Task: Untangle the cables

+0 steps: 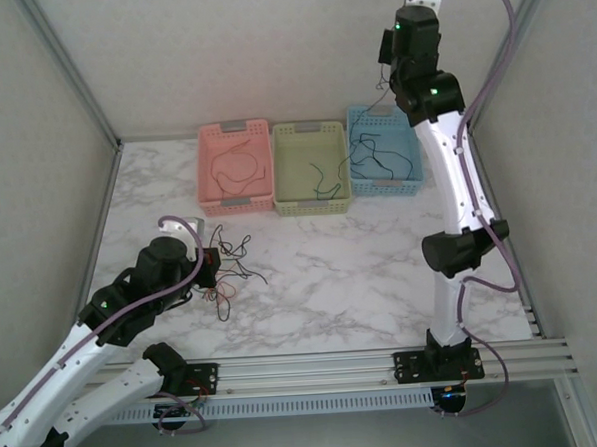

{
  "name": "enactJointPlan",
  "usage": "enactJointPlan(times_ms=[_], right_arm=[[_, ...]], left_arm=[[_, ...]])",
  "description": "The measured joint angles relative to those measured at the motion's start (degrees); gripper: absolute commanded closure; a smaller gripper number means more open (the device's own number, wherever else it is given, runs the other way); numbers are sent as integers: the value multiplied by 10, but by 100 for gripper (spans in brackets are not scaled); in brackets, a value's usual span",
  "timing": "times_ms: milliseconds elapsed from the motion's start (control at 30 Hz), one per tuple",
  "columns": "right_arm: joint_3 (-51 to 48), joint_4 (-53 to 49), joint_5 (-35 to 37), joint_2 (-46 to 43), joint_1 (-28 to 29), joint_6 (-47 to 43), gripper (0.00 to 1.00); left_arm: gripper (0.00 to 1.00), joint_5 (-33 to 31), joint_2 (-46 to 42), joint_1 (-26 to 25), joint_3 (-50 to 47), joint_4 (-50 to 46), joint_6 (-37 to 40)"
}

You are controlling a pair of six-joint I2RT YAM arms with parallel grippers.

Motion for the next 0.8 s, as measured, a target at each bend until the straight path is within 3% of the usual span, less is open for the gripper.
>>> enactJointPlan(times_ms=[800], right_arm=[[4,71,52,55,-9,2,100]], left_arm=[[100,0,-4,0,-2,-2,-2]])
